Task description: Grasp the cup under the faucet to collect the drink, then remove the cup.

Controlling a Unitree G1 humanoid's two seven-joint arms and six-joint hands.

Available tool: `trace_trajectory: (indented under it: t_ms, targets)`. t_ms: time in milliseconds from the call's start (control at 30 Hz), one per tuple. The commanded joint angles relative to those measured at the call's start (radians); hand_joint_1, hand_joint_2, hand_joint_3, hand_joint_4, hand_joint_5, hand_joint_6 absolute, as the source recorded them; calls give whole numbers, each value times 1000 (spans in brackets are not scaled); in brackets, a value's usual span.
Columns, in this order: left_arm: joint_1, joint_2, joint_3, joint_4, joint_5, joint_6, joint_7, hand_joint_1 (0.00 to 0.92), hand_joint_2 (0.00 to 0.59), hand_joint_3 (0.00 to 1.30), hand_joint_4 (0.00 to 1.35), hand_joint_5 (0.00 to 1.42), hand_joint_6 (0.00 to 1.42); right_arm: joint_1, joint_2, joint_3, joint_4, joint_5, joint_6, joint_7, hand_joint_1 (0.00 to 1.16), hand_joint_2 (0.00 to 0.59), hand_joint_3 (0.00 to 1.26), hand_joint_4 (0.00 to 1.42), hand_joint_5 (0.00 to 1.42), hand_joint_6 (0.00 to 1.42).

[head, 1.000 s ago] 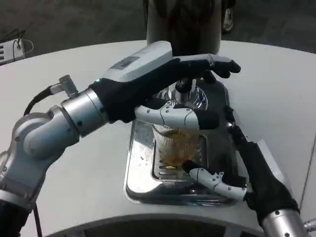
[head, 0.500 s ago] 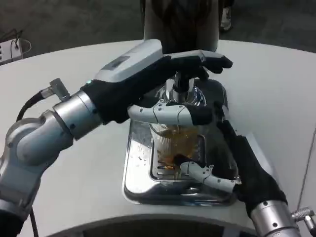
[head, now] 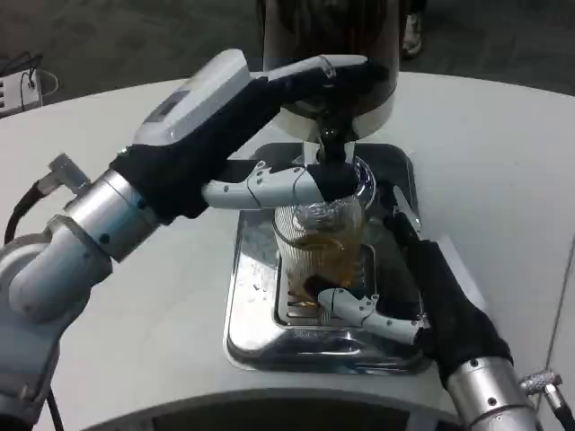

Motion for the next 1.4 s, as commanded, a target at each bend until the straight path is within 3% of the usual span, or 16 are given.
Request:
trace_trajectory:
  t_ms: [33,400,733,1033,1400]
  targets:
    - [52,-2,43,-70,-15,10,42,0,71,251,233,316,328,-6,4,5,9,10,5,-9,792,207,0,0,40,63]
    - [264,18,185,-302,44,84,124,0,74,110,14,114,228,-4,0,4,10,20,3,-4,792,207,0,0,49,63]
    - [485,27,283,-550,216,262,154,0,74,0,0,0,66,-19,-2,1,40,39,-13,-10,792,207,0,0,81,104]
    - [666,-4,283,-702,319,402,145,0,73,0,0,0,1,-64,-14,-4,93,76,-37,-4,779,211,0,0,39,83]
    - [863,-60,228,-813,363,469,127,0,68,0,0,0,0,-111,-13,-8,155,99,-65,-19,782,204,0,0,49,91]
